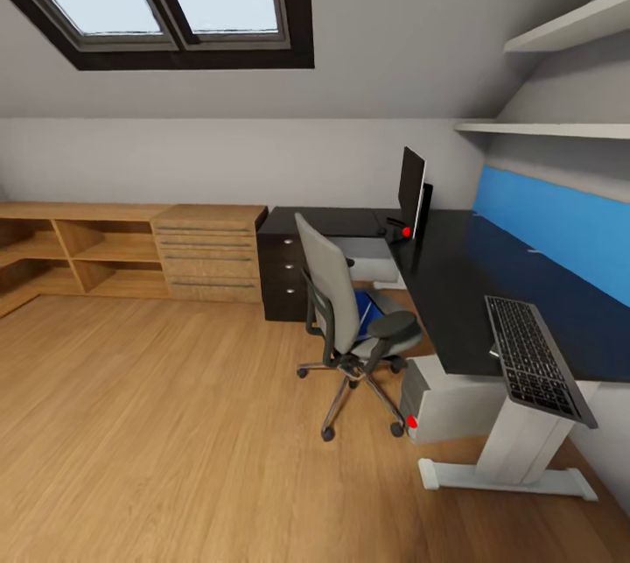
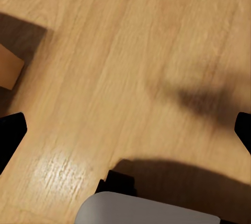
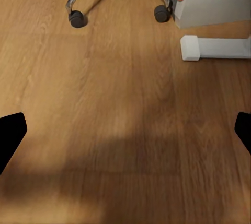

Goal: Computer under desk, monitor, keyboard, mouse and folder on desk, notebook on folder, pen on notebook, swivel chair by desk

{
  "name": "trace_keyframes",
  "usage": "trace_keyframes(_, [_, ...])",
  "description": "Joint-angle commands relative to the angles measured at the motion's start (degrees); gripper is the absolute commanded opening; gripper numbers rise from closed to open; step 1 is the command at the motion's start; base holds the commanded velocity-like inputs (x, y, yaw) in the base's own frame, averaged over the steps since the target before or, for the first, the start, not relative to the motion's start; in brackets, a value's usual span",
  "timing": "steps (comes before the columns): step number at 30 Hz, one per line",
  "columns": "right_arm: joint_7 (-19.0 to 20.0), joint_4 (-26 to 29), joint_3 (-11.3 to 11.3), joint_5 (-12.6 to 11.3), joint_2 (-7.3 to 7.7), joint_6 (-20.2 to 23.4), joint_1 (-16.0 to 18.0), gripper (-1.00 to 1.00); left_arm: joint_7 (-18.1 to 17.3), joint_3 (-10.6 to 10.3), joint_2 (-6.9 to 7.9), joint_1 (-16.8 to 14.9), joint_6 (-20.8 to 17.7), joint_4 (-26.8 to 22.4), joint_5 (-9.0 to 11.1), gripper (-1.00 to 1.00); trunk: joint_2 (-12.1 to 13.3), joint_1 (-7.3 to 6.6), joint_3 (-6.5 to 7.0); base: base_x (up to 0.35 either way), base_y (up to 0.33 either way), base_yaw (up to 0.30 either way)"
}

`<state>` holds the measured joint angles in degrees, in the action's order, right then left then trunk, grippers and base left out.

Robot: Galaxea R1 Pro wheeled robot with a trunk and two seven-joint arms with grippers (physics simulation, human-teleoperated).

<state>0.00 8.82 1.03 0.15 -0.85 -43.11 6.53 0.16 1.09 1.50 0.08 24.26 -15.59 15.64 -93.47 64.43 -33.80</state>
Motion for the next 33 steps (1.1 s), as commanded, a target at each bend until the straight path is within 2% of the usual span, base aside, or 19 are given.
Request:
trace_keyframes(1, [0.0,0.0,0.1,0.0,0.00,-0.2,0.0,1.00,0.0,0.1,-0.01,0.0,0.1,-0.1,-0.1,1.00,-0.4,0.22,-0.23,0.000,0.000,0.000])
trace_keyframes(7, [0.0,0.0,0.1,0.0,0.02,-0.1,0.0,1.00,-0.1,0.1,-0.09,0.0,0.1,-0.1,-0.1,1.00,-2.8,1.54,-1.31,0.000,0.022,0.000])
trace_keyframes(16, [0.0,0.0,0.1,0.0,0.05,-0.2,0.0,1.00,-0.1,0.1,-0.04,0.0,0.2,-0.1,-0.1,1.00,-6.5,3.52,-2.92,0.000,0.256,0.000])
trace_keyframes(20, [0.0,0.0,0.1,0.0,0.03,-0.2,0.0,1.00,-0.1,0.1,-0.03,0.0,0.2,-0.1,-0.1,1.00,-8.1,4.40,-3.64,0.000,0.060,0.000])
trace_keyframes(23, [0.0,0.3,0.0,0.1,-0.10,0.0,0.1,1.00,-0.1,0.0,-0.09,0.0,-0.2,-4.5,-0.2,1.00,-9.3,5.06,-4.18,0.000,0.001,0.000])
trace_keyframes(24, [-0.1,1.5,0.1,0.0,-0.20,0.2,0.3,1.00,-0.1,0.0,-0.09,0.0,-4.8,-14.3,-0.2,1.00,-9.7,5.28,-4.36,0.000,0.000,0.000])
trace_keyframes(27, [-0.2,3.4,0.1,0.0,-0.12,0.4,1.3,1.00,-0.1,0.1,-0.15,0.0,-13.1,-22.0,-0.2,1.00,-10.9,5.93,-4.90,0.000,0.000,0.000])
trace_keyframes(28, [-1.2,5.2,0.1,-0.1,-0.13,1.4,3.5,1.00,-0.1,0.2,-0.16,0.0,-22.2,-30.5,-0.1,1.00,-11.3,6.15,-5.08,0.000,0.000,0.000])
trace_keyframes(29, [-1.7,5.5,0.1,-0.1,-0.16,1.8,4.1,1.00,-0.1,0.2,-0.18,0.0,-24.2,-32.9,-0.1,1.00,-11.7,6.37,-5.26,0.000,0.000,0.000])
trace_keyframes(30, [-2.7,5.9,0.1,-0.1,-0.24,2.9,5.6,1.00,0.0,0.2,-0.26,0.0,-27.7,-37.7,-0.1,1.00,-12.1,6.59,-5.44,0.000,0.000,0.000])
trace_keyframes(32, [-3.9,6.2,0.1,-0.2,-0.31,4.5,7.2,1.00,0.0,0.2,-0.35,0.0,-30.4,-42.2,-0.1,1.00,-12.9,7.03,-5.80,0.000,0.000,0.000])
trace_keyframes(33, [-4.9,6.3,0.1,-0.2,-0.40,6.3,9.1,1.00,0.0,0.2,-0.43,0.0,-32.5,-46.0,0.0,1.00,-13.3,7.25,-5.98,0.000,0.000,0.000])
